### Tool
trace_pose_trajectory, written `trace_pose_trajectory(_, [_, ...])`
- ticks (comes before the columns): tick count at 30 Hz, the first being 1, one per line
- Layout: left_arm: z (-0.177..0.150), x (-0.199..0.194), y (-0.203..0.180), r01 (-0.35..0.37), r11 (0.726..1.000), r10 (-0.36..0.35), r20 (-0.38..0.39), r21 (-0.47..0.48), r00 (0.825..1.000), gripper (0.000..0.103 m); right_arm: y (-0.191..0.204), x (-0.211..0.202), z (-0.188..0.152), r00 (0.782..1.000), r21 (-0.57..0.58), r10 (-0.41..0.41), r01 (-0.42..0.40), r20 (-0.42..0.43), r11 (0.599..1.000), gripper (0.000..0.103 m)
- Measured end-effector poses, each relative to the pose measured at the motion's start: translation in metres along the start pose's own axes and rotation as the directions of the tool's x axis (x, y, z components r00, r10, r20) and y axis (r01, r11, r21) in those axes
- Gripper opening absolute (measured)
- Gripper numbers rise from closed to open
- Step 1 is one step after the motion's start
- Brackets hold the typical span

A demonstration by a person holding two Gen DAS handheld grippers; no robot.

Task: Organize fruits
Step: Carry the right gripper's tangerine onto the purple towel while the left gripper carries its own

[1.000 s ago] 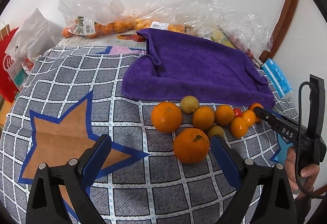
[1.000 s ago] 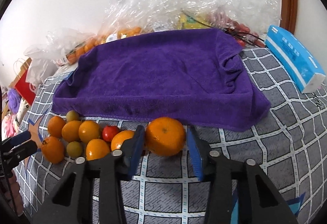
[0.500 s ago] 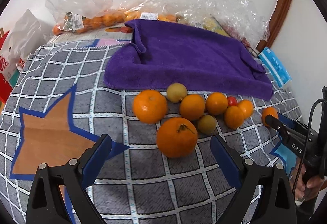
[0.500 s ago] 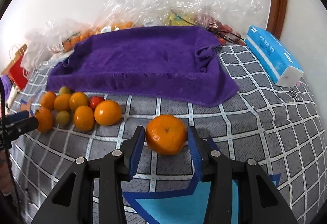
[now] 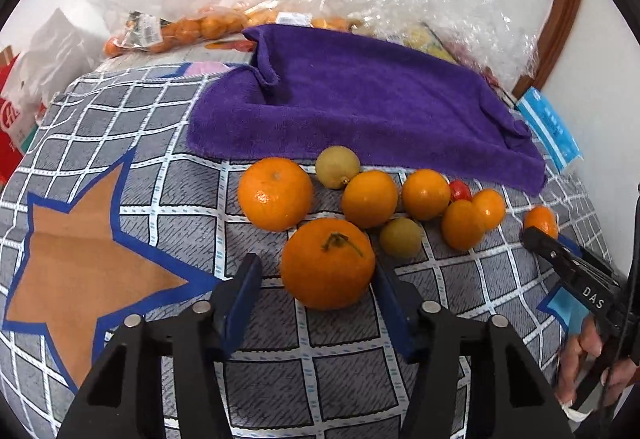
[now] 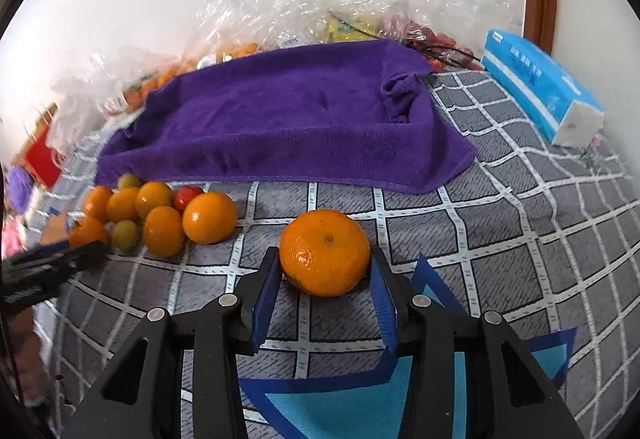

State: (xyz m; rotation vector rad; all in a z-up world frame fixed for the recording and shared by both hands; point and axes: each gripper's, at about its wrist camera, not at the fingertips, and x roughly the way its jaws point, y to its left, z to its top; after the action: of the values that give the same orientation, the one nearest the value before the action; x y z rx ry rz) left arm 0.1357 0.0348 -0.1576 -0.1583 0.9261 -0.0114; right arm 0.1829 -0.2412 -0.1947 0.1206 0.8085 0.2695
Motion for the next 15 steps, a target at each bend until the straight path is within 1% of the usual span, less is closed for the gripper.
trace_pose_trajectory(2, [-0.001,-0.001,-0.001,0.014,1.0,-0.014,0.005,-0.006,1.0,0.043,-0.007,-0.004,-0.001,1.0,0.034,0.022,-0.022,0.017,0.999,0.043])
trace_pose_trajectory(3, [-0.001,0.0,-0.003,0.021,1.0,-0.021,0.0,0.0,1.0,0.042,-0.008,-0.006,-0.001,0.999,0.042,0.027,-0.028,0.025,0.999,0.043])
trace_pose_trajectory(6, [-0.003,-0.001,-0.006,0.014,1.0,-0.014,-0.003,0.014,1.0,0.042,0.0,-0.013,-0.003,0.999,-0.01,0.0,0.001,0.054,1.0,0.043])
trace_pose_trajectory(9, [-0.007,-0.006,-0.004,0.038,0.999,-0.038,-0.004,0.006,0.999,0.041,0.011,-0.02,-0.005,0.997,-0.069,0.023,-0.017,0.08,0.997,0.043])
trace_pose_trajectory(12, [-0.01,-0.015,-0.004,0.059,0.998,-0.059,0.001,-0.005,0.998,0.041,0.013,-0.022,-0.006,0.996,-0.08,0.013,-0.006,0.084,0.997,0.043])
trace_pose_trajectory(15, [-0.009,-0.025,-0.006,0.052,0.999,-0.052,0.012,-0.003,0.999,0.041,0.01,-0.023,-0.006,0.996,-0.06,0.005,0.0,0.09,0.998,0.043])
